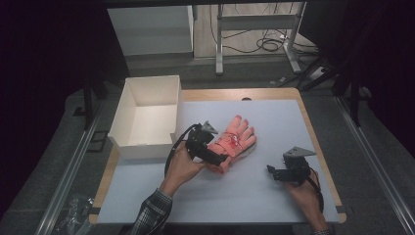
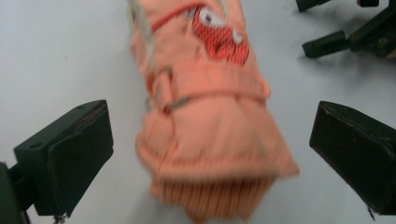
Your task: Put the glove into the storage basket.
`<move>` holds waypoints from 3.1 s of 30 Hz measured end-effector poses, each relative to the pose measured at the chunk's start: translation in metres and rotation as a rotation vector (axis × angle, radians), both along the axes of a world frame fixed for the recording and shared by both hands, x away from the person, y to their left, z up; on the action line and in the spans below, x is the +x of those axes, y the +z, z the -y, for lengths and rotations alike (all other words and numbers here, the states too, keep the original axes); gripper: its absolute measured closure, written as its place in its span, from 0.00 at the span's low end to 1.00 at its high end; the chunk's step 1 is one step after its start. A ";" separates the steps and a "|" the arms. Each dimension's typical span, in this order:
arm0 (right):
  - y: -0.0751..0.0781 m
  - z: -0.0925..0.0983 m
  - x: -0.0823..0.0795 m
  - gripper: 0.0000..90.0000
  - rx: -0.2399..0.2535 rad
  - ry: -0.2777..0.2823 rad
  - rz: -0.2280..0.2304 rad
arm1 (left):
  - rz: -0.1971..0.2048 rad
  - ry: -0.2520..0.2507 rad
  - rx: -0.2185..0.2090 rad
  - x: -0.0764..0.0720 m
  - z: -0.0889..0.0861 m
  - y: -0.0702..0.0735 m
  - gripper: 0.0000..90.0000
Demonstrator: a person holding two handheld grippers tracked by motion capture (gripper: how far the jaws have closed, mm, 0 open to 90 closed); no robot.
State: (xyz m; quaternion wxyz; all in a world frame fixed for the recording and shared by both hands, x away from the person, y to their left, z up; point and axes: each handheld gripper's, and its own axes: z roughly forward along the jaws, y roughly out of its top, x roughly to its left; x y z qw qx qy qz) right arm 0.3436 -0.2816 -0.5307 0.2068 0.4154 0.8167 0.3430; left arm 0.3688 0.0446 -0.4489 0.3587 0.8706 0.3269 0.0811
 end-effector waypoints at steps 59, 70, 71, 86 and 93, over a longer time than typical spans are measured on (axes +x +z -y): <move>0.000 0.000 -0.001 0.21 -0.005 -0.007 0.003 | -0.058 -0.019 0.188 0.027 0.037 -0.021 0.45; 0.000 -0.001 -0.001 0.21 -0.002 -0.007 0.003 | -0.027 0.029 0.204 0.040 0.029 0.023 0.44; 0.000 -0.001 -0.001 0.21 -0.002 -0.007 0.003 | -0.025 0.036 0.203 0.041 0.028 0.026 0.44; -0.001 -0.001 -0.001 0.21 -0.002 -0.007 0.004 | -0.016 0.147 0.193 0.057 -0.005 0.069 0.44; -0.001 -0.001 -0.001 0.21 -0.002 -0.007 0.003 | -0.011 0.205 0.195 0.063 -0.026 0.082 0.44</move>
